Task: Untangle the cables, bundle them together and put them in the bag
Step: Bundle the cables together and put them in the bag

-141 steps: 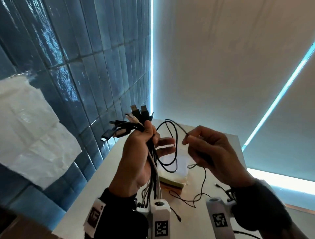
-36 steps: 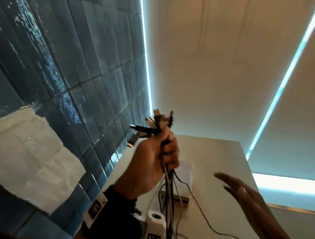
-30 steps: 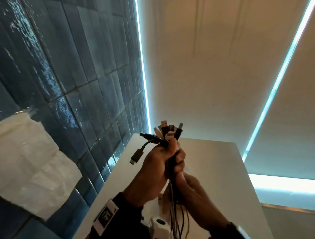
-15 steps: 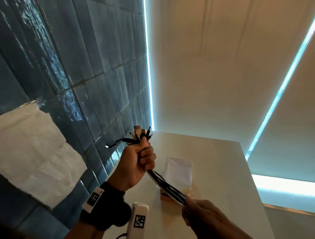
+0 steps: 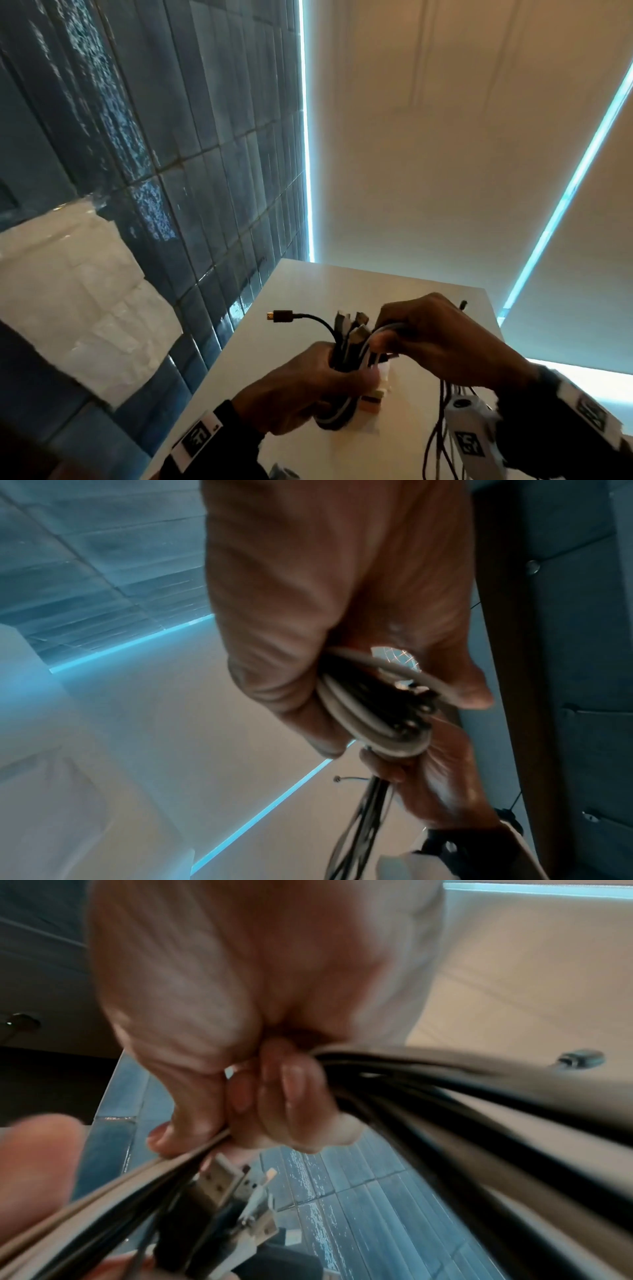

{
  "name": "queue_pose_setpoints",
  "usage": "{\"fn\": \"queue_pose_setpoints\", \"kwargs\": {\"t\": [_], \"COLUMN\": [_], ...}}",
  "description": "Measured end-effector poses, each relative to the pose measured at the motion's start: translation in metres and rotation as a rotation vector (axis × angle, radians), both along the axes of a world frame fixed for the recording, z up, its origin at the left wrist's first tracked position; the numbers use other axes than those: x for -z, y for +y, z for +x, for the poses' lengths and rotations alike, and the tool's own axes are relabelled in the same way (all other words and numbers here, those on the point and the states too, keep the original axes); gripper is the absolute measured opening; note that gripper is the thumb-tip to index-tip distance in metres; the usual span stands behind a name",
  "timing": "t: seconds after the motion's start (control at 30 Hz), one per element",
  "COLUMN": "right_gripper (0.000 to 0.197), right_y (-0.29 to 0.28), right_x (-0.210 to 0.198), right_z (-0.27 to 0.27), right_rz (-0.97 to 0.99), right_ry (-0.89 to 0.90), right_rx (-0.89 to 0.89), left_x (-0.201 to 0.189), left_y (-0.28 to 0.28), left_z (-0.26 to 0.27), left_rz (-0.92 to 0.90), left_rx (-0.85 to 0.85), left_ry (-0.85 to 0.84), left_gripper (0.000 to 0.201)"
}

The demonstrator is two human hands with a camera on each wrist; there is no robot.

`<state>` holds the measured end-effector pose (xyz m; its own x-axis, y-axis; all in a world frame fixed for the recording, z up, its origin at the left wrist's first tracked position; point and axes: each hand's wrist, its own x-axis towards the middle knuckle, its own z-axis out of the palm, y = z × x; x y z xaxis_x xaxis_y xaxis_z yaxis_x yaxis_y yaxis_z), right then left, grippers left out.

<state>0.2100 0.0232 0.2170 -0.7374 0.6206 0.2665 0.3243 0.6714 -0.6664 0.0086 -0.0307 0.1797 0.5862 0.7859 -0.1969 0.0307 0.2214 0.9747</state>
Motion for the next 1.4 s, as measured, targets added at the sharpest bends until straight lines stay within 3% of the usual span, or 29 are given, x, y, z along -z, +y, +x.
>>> {"fn": "queue_pose_setpoints", "kwargs": {"t": [0.2, 0.4, 0.53, 0.67, 0.8, 0.93, 1.07, 1.23, 1.4], "right_gripper": [0.013, 0.015, 0.022, 0.023, 0.022, 0.022, 0.043, 0.043, 0.023], "right_y": [0.004, 0.003, 0.003, 0.005, 0.01, 0.014, 0.014, 0.003, -0.016], "right_x": [0.005, 0.004, 0.006, 0.01, 0.022, 0.038, 0.059, 0.078, 0.067], "right_z": [-0.013, -0.015, -0.014, -0.012, -0.006, 0.004, 0.023, 0.031, -0.006], "right_rz": [-0.043, -0.162, -0.321, -0.448, -0.523, -0.578, -0.675, -0.652, -0.183], "right_ry": [-0.025, -0.021, 0.029, 0.039, 0.038, 0.072, 0.208, 0.358, 0.397], "right_rx": [-0.047, -0.056, -0.052, -0.063, -0.065, -0.065, -0.01, 0.201, 0.515], "left_x": [0.011, 0.013, 0.013, 0.019, 0.03, 0.025, 0.022, 0.021, 0.024], "left_y": [-0.003, -0.006, -0.005, -0.007, -0.012, -0.014, -0.015, -0.004, 0.01], "left_z": [0.006, 0.006, 0.006, 0.009, 0.017, 0.017, -0.001, -0.014, 0.008], "left_rz": [-0.093, -0.129, -0.135, -0.196, -0.309, -0.333, -0.288, -0.346, -0.308], "left_rx": [-0.042, -0.011, 0.025, 0.096, 0.078, 0.017, -0.125, -0.406, -0.621], "left_ry": [0.085, 0.05, 0.023, -0.145, -0.165, -0.129, -0.197, -0.39, -0.394], "left_gripper": [0.014, 0.004, 0.03, 0.028, 0.016, 0.031, 0.036, 0.046, 0.048]}}
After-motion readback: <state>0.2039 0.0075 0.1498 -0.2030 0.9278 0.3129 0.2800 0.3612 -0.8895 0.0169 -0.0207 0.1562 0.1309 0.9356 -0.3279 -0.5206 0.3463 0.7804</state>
